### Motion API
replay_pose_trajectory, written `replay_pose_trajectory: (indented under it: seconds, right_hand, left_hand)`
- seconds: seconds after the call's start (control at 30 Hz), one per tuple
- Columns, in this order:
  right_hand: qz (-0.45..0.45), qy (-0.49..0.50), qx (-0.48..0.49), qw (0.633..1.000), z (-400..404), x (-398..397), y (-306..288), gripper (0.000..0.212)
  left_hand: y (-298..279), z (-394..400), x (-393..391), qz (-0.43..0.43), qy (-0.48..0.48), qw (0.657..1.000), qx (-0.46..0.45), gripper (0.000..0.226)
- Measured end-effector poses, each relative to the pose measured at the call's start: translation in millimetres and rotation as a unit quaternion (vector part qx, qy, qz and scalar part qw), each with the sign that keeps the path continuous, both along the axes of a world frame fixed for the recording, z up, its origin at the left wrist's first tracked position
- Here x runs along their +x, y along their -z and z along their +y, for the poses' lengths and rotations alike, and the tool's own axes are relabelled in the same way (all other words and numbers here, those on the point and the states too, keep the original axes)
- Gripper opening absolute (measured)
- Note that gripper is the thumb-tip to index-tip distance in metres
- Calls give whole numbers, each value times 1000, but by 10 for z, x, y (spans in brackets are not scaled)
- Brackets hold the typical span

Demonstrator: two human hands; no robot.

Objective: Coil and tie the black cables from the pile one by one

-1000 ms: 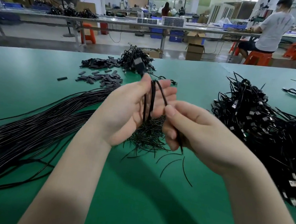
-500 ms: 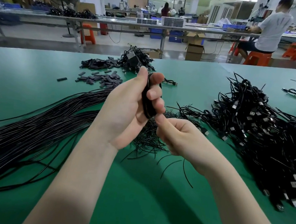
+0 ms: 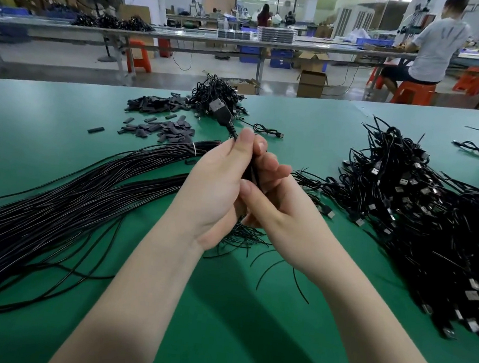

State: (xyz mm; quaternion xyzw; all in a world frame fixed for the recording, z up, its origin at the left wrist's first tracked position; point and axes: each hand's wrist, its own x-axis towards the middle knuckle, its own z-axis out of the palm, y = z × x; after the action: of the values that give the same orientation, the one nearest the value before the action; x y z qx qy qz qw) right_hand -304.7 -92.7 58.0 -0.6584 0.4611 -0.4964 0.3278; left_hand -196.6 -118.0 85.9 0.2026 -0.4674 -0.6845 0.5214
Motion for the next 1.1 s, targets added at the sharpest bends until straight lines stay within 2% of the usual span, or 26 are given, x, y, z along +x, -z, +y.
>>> replay_pose_trajectory:
  seconds: [0.1,0.17,0.23,0.3,0.37,0.43,0.47,0.53,0.57,0.63,0.7,0.73,0.77,0.8,0.87,0.93,1.07,1.1]
  right_hand:
    - [0,1,-7,1000,-13,-6,9,18]
    - [42,12,-12,999,-21,-37,11,25]
    - [75,20,-10,997,-14,-84,25,28]
    - [112,53,-5,992,16,-132,65,23]
    - [200,94,17,975,57,-163,128,27]
    - [292,113,51,948,65,-186,229,29]
    - [309,118,69,941,53,-210,287,27]
    - [286,121,122,943,45,-329,376,26]
    - [248,106,170,948,54,-410,399,27]
    - [151,28,285,946,104,-557,418,27]
    - [94,-70,351,929,156,-629,404,28]
    - [94,-106,360,922,171,-641,386,29]
    - [108,-134,363,916,186,-644,360,30]
    - [126,-154,363,910,195,-647,334,30]
    - [147,-173,376,899,216,-671,303,30]
    - [162,-179,390,889,244,-690,308,30]
    - [203,-194,398,874,289,-657,410,33]
    - [210,-194,395,873,297,-643,427,33]
  left_hand:
    - [12,9,-47,0,-4,1000,6,31]
    - [13,11,-43,7,13,1000,20,31]
    - [26,-2,-7,-24,16,999,23,30]
    - [53,-12,39,-132,-23,991,1,32]
    - [72,0,71,-267,-73,961,-17,38]
    - [95,11,102,-403,-84,911,-32,46]
    - [122,17,118,-454,-78,887,-38,49]
    - [205,7,142,-556,-123,819,-76,53]
    - [251,9,167,-611,-182,759,-128,51]
    - [356,39,178,-663,-253,634,-307,49]
    - [490,87,108,-682,-159,527,-482,70]
    - [553,117,71,-687,-104,485,-531,73]
    - [604,136,48,-687,-70,462,-556,71]
    - [636,148,48,-679,-57,462,-567,67]
    - [659,165,81,-639,-51,487,-593,57]
    - [682,186,125,-611,-73,483,-623,43]
    - [821,273,148,-645,-90,388,-652,5]
    - [867,307,148,-655,-86,376,-650,14]
